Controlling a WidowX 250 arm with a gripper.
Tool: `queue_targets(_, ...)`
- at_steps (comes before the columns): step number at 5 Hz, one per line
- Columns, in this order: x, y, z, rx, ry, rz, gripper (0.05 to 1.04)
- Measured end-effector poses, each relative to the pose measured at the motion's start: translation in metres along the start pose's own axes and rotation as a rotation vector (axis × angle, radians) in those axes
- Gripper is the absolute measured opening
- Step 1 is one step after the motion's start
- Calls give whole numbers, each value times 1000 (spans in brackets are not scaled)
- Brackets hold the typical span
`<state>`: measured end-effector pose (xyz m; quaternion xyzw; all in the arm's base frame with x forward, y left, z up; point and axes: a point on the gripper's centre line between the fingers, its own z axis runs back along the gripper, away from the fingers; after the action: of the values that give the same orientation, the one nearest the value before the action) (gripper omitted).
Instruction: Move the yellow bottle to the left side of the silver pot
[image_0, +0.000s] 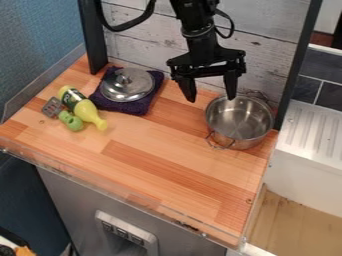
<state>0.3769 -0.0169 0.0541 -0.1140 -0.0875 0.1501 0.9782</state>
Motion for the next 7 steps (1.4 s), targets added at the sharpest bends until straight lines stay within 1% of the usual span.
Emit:
queue_targets(1, -7, 4, -12, 9, 38, 9, 1001)
queue_targets(2, -8, 33, -3, 4, 29, 92, 1001)
queue_targets(3, -7, 60, 21, 36, -33, 176, 1001)
queue_targets(4, -13, 77, 38, 103, -80, 252, 1001)
queue_targets(5, -15, 105, 49, 193, -133, 375, 1001)
queue_targets(6, -18, 133, 54, 235, -160, 565, 1001)
queue_targets(7, -18, 153, 56, 266, -207, 711, 1001)
